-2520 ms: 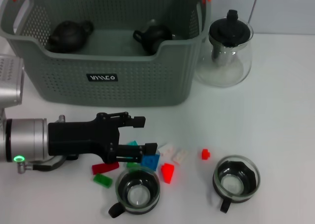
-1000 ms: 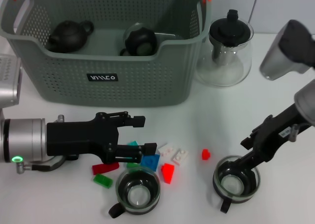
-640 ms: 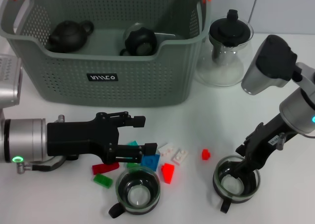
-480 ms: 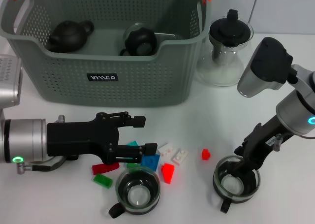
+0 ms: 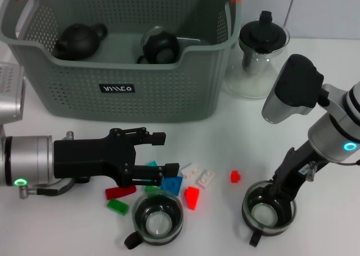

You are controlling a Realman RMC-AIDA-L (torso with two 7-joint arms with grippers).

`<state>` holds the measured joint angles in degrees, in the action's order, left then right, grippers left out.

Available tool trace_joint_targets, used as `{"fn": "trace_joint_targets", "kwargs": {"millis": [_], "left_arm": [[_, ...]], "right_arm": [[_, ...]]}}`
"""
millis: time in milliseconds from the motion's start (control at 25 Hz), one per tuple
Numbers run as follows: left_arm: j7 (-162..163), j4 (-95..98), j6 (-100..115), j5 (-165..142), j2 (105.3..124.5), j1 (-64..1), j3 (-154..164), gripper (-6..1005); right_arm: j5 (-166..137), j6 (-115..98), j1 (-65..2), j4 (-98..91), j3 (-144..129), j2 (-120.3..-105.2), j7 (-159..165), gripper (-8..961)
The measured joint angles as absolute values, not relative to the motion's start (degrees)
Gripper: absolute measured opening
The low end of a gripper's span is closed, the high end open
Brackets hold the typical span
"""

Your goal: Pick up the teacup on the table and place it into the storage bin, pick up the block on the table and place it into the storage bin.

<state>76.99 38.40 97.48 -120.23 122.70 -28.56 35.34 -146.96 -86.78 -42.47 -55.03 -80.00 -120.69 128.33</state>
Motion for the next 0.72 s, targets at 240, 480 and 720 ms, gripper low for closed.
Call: {"fn": "trace_joint_targets", "kwargs": {"millis": [240, 480, 720], "left_arm": [[77.0, 38.4, 97.7, -120.2, 122.64, -28.5, 35.3, 827], [77.0, 38.5, 97.9, -120.2, 122.6, -28.4, 35.3, 827], [77.0, 38.8, 97.9, -120.2, 122.53, -28.1, 35.3, 828]], "right_arm": [[-146.7, -86.6, -42.2, -55.4, -79.6, -120.51, 128.4, 131], [-146.2, -89.1, -41.4, -58.5, -78.5, -120.24, 128.4, 57], [-145.2, -102.9, -39.3, -73.4, -70.1, -120.16, 128.4, 58]]}}
